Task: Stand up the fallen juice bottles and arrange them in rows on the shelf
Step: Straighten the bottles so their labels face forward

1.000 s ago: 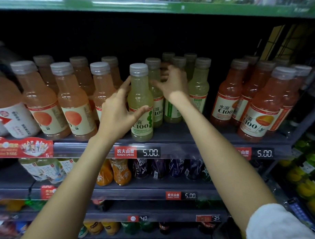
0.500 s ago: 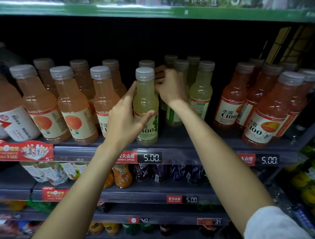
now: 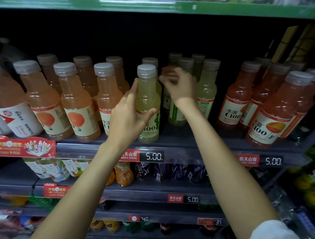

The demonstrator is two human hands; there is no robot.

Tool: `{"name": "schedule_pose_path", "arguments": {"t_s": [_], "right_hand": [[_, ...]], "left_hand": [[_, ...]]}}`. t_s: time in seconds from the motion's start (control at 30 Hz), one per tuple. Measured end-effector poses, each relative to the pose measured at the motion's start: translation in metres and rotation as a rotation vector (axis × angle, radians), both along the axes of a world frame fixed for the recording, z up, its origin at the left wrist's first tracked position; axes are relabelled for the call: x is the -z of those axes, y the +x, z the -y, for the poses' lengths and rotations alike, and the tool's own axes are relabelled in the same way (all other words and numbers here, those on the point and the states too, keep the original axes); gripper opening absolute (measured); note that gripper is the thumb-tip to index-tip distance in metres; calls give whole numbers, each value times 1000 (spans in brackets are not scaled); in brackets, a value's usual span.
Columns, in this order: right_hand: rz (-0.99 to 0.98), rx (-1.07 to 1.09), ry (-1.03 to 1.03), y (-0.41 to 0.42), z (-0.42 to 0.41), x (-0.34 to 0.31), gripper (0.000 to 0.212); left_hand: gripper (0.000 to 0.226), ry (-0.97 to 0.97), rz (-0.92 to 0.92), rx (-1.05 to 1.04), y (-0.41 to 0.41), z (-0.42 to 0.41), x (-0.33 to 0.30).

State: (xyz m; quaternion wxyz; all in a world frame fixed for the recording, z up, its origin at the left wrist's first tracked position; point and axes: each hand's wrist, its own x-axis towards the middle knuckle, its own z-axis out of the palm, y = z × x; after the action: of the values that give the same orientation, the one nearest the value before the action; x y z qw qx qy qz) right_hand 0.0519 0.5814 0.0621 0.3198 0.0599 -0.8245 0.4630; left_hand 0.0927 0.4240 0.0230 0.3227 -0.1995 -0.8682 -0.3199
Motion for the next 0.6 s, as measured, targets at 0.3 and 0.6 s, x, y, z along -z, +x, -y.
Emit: {"name": "schedule_pose_path", "arguments": {"t_s": [0.3,0.6], "right_hand": [[-60,271,174,29,-55,17,39],[205,387,456,14,-43,-6,47]], "left_hand": [[84,7,-23,-16,3,-4,7],[84,44,-39,15,6,-6,11]]}}
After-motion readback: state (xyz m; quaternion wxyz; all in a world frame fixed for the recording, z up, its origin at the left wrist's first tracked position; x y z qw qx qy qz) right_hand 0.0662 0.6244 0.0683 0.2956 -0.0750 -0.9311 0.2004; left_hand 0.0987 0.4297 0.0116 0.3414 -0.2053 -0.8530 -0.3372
